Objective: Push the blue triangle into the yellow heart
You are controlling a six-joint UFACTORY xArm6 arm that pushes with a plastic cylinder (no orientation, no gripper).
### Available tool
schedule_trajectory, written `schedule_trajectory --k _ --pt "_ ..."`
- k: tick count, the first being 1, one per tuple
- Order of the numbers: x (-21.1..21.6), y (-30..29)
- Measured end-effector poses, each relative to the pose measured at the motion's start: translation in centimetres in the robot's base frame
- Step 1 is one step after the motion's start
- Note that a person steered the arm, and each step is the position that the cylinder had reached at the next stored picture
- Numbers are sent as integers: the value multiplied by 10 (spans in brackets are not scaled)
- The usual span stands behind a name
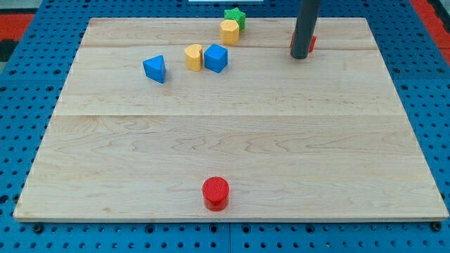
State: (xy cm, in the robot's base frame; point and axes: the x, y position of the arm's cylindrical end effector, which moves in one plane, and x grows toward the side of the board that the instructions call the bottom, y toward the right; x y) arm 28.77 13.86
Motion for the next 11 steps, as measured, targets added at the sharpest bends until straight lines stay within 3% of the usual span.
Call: schedule_trajectory --k 1,2,4,5,6,7,8,10,11 --pt "-9 45" --pt "59 26" --pt "120 -183" --pt "133 -320" --pt "113 -354" --pt "92 -338" --pt "75 -281" --pt "42 -264" --pt "28 -206"
